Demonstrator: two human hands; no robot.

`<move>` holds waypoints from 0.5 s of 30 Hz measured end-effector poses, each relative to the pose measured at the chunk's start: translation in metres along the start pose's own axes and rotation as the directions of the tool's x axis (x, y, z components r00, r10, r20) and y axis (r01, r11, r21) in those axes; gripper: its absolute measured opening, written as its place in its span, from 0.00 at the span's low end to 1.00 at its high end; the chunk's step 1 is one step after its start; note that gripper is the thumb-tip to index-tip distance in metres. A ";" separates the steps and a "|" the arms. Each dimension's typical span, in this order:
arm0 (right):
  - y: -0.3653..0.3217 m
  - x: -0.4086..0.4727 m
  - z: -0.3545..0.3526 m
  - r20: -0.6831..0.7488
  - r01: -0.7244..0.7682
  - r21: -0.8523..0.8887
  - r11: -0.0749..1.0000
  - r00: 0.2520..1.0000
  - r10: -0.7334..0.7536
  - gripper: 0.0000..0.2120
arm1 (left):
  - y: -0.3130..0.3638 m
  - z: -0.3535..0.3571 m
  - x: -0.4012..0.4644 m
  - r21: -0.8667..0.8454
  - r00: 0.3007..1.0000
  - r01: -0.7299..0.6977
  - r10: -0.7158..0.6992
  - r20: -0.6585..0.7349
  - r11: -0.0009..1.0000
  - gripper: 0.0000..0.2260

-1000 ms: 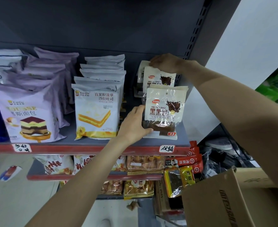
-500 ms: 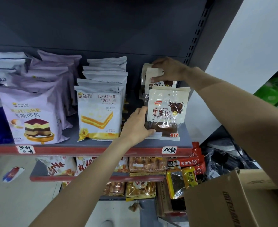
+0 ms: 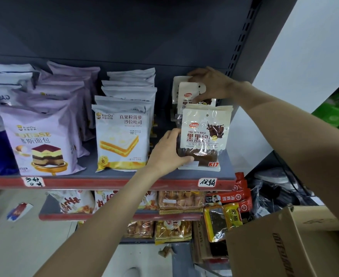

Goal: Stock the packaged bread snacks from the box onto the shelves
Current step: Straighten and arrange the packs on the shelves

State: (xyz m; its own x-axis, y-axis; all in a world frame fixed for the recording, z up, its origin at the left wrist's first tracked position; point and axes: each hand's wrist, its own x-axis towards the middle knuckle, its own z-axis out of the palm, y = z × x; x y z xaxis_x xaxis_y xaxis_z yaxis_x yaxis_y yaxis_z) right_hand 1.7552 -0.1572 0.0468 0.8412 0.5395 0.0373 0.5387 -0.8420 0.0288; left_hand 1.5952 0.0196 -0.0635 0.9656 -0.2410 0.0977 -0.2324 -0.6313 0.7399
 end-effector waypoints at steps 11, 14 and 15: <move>0.015 -0.027 0.019 0.010 -0.391 0.470 0.791 0.899 0.439 0.17 | 0.031 -0.030 0.038 -0.558 0.986 0.026 -0.114 -0.124 0.830 0.13; 0.005 -0.021 0.019 0.049 -0.411 0.605 0.682 0.874 0.484 0.12 | 0.027 -0.028 0.039 -0.557 0.986 0.088 -0.150 -0.067 0.826 0.17; 0.002 -0.020 0.019 0.065 -0.411 0.638 0.651 0.871 0.487 0.10 | 0.026 -0.028 0.039 -0.555 0.987 0.098 -0.153 -0.053 0.826 0.18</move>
State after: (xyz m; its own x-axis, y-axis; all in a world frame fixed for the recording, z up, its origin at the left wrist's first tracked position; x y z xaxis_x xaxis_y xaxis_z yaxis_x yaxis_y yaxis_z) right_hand 1.7408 -0.1698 0.0272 0.9981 0.0595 -0.0182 0.0345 -0.7727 -0.6338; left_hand 1.6302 0.0143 -0.0224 0.9946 -0.1022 0.0187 -0.0325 -0.1354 0.9903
